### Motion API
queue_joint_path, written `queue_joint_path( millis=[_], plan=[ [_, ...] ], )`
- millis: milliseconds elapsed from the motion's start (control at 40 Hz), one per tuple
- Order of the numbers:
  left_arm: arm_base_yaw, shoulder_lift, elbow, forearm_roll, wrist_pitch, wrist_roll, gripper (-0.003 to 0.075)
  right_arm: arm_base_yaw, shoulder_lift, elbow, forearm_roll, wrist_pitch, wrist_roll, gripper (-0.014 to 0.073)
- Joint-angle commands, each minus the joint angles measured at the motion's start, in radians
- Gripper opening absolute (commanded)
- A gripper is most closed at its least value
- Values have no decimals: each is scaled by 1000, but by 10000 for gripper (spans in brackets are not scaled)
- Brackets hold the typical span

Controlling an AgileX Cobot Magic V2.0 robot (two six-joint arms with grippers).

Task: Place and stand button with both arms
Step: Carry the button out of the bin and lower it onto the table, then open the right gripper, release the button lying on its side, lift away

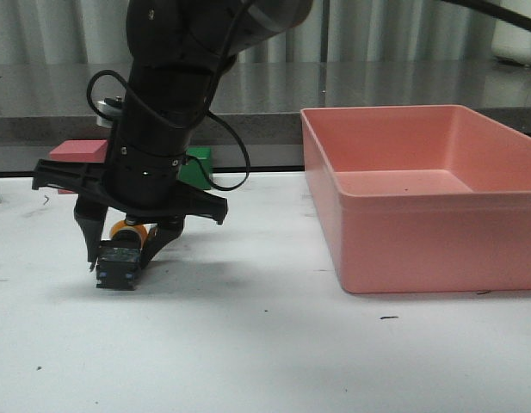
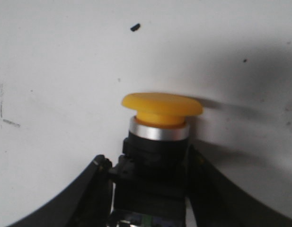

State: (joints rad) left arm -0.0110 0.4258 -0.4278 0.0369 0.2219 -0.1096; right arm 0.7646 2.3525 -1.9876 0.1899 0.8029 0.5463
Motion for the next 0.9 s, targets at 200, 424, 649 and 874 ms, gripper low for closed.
queue_joint_path(
  millis=[200,424,649,874],
  plan=[
    [3,12,-35,-10,-69,1,672,0,-75,-41,12,-29,-3,477],
    [3,12,-35,-10,-69,1,672,0,-127,-43,11,-28,-5,521],
    [3,12,-35,-10,-69,1,672,-5,-233,-43,-6,-8,-87,422],
    [3,12,-35,-10,-69,1,672,-29,-317,-43,-17,84,-144,64]
  ],
)
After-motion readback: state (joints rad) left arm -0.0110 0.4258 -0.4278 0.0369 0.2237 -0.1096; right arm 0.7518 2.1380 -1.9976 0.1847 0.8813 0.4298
